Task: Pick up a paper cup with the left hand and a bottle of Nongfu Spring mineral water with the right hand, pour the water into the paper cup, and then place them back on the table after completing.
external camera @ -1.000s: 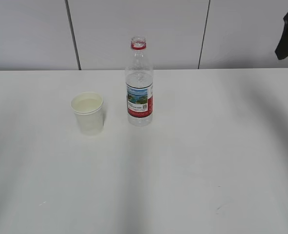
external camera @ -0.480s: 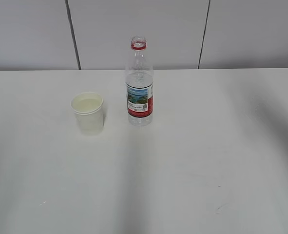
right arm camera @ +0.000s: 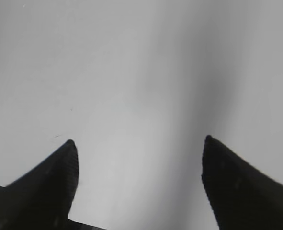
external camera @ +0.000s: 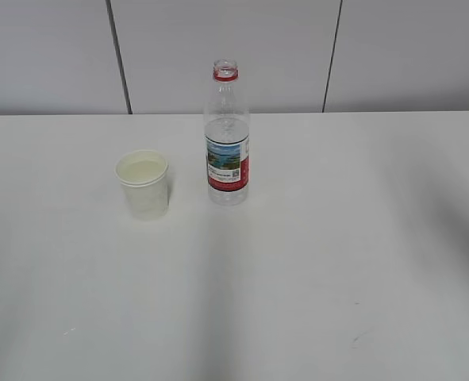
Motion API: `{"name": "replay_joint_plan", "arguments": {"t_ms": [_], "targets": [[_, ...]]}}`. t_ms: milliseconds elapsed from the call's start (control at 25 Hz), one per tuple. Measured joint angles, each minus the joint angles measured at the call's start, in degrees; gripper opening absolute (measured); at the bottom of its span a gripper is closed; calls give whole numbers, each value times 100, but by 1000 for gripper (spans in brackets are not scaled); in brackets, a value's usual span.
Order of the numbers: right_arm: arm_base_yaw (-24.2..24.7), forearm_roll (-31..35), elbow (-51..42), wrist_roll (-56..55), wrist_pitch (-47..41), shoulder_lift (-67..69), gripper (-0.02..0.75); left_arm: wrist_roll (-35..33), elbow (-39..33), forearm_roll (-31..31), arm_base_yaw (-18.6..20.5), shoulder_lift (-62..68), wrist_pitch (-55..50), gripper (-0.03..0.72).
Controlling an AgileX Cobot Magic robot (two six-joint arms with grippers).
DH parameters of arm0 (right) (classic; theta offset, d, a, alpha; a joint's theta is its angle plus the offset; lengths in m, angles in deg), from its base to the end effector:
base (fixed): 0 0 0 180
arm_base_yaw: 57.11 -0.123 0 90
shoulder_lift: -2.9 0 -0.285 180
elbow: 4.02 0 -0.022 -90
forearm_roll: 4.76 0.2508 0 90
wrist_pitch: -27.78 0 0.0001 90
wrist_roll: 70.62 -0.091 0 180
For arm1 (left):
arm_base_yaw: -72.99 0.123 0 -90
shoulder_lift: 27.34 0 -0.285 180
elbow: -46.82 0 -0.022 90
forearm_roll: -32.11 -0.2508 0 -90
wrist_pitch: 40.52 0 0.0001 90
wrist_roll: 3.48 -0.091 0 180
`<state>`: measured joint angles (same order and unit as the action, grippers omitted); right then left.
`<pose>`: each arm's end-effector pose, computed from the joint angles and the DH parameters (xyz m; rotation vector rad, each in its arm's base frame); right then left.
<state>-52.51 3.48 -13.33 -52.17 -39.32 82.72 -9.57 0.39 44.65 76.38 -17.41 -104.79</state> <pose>0.2368 -0.0070 0.3469 -0.2885 2.6909 0.0778 -0.0059 -0.0182 0.2846 0.0674 2.0878 -0.1642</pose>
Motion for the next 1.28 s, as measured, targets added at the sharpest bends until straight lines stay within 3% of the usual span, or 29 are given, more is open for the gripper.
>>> {"name": "replay_joint_plan", "arguments": {"t_ms": [1000,1280], "targets": [[0,320,-3178,115,554,-3822,592,6,-42,0,0,-109,101,490],[0,320,-3602,115,554,-4853,591,6,-42,6,0,-232,109,490]]}}
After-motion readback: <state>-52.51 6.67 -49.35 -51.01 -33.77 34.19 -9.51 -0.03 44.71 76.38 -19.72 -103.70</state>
